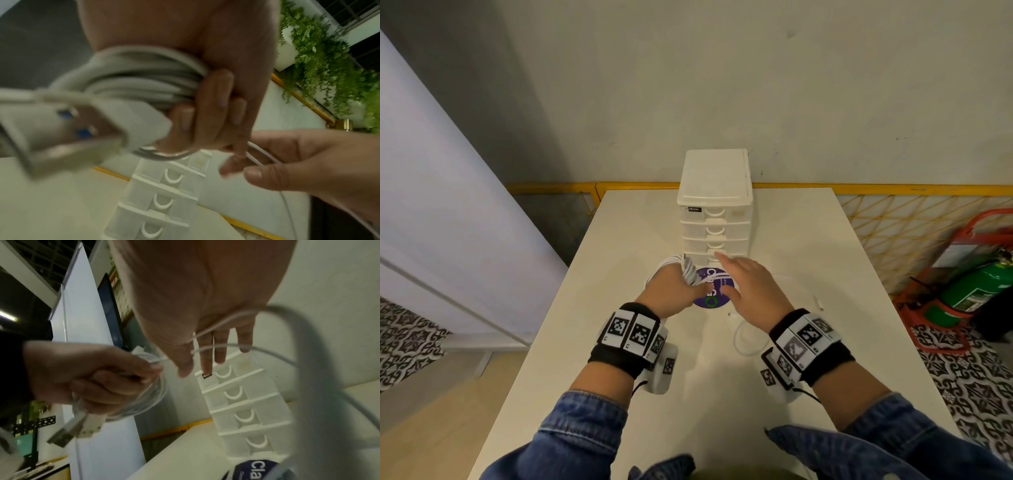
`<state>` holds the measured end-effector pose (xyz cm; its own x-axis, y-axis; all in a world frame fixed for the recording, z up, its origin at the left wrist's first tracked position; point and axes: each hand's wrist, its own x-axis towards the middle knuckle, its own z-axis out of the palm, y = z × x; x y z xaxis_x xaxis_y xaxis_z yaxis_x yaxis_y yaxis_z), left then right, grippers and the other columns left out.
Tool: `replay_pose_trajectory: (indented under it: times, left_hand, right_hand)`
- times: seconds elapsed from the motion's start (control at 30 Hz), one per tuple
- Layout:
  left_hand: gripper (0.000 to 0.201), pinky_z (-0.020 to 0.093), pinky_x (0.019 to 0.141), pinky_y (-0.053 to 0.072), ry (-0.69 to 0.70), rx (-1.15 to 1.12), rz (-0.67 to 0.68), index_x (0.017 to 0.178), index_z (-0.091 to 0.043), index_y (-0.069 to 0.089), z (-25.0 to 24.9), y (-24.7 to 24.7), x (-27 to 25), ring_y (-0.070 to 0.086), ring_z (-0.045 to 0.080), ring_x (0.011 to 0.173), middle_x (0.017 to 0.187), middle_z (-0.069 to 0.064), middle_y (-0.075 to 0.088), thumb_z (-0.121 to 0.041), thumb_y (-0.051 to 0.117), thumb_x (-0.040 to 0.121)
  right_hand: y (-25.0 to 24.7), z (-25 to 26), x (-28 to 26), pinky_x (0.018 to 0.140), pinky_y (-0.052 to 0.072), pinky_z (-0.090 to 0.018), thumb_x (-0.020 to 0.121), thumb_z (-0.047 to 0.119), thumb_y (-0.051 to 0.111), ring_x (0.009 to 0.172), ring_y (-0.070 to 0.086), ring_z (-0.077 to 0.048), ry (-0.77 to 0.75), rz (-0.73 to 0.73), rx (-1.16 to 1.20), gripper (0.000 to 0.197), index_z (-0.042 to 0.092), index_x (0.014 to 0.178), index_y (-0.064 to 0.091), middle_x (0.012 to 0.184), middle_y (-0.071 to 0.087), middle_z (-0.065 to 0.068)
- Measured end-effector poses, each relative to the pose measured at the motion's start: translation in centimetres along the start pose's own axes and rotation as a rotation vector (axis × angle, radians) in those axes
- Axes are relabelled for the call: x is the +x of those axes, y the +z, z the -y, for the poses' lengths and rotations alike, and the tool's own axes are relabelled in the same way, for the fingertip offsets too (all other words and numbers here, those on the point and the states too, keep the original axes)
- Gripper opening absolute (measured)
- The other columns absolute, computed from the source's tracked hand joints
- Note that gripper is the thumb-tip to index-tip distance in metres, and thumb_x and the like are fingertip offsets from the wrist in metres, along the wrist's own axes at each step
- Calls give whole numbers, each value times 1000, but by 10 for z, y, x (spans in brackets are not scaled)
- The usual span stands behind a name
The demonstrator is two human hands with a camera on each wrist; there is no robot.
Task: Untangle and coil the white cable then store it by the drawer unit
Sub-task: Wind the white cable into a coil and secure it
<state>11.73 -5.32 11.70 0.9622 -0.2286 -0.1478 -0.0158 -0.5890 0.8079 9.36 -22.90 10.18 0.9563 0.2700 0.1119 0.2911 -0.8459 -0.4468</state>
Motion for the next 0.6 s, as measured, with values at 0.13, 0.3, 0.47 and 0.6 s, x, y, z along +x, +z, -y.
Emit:
replay_pose_trajectory:
  times: [0.13,0.3,0.47,0.6]
  left_hand:
    - [26,17,41,34,43,-84,289,66,-15,49,-15,10,-15,40,6,37,54,0,46,-18,69,82]
    - [34,22,40,28,-6,-225,503,62,-11,46,-19,36,-26,33,14,35,44,1,42,-23,69,83]
    - [31,15,35,24,36,-501,594,61,-11,48,-35,25,-33,26,10,27,37,-3,36,-16,59,90]
    - [23,13,36,24,62,-687,586,64,-9,49,-42,21,-34,22,10,25,35,-4,33,-17,52,86]
  right_hand:
    - [-8,-10,3,91,41,-40,87,10,43,100,63,-27,59,-38,-91,31,21,109,61,108,69,-3]
    - [-17,-13,12,103,25,-41,91,20,36,106,55,-24,-54,-181,-131,33,24,115,58,106,65,-1]
    - [-12,-19,9,94,37,-37,87,23,55,95,62,-19,-42,-87,150,22,22,110,57,96,68,3]
    - [-7,-12,4,75,50,-35,75,33,56,77,59,-13,28,-29,441,25,27,99,53,77,60,16]
